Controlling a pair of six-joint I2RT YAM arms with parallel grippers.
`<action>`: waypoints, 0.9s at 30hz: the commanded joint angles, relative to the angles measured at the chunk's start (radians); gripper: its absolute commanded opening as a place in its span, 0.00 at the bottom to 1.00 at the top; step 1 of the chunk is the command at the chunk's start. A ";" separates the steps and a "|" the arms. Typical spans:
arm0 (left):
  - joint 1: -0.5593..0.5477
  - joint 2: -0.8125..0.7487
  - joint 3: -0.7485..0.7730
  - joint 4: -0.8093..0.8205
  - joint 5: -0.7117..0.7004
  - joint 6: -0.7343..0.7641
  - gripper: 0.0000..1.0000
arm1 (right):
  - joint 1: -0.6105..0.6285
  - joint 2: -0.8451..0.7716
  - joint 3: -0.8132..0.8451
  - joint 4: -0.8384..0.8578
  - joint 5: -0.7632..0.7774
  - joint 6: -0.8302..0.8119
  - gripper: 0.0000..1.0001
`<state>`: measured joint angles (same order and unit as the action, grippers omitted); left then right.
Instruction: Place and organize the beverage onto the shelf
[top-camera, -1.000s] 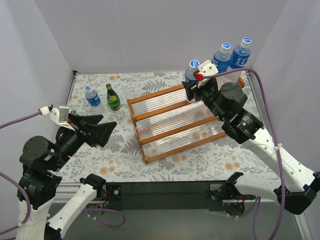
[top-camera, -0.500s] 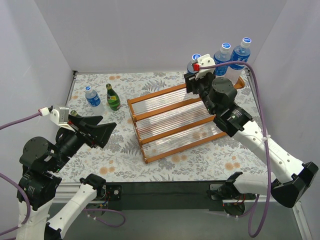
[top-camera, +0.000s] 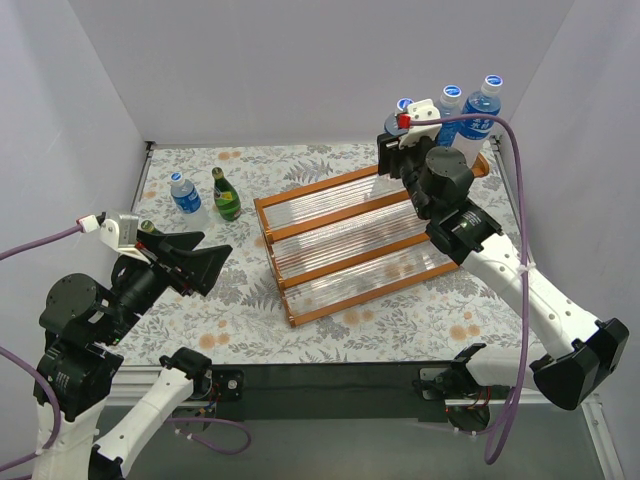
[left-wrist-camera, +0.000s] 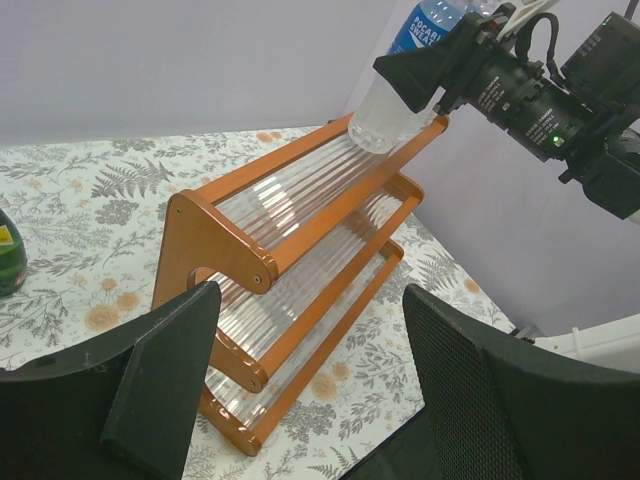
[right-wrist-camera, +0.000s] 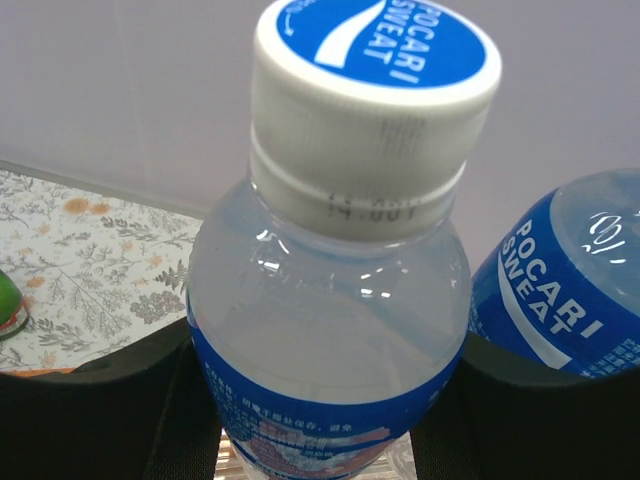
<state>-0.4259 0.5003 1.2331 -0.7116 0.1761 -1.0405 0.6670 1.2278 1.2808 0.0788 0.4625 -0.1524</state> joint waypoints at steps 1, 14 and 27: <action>-0.004 -0.002 -0.001 -0.022 -0.012 0.019 0.72 | -0.014 -0.019 0.078 0.173 0.025 0.028 0.05; -0.004 0.001 -0.001 -0.017 -0.012 0.020 0.73 | -0.021 -0.031 0.057 0.170 0.036 0.043 0.56; -0.004 0.011 0.012 -0.009 -0.001 0.016 0.73 | -0.021 -0.042 0.052 0.170 0.039 0.039 0.81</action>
<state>-0.4259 0.5003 1.2331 -0.7177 0.1722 -1.0325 0.6510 1.2251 1.2816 0.1211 0.4770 -0.1146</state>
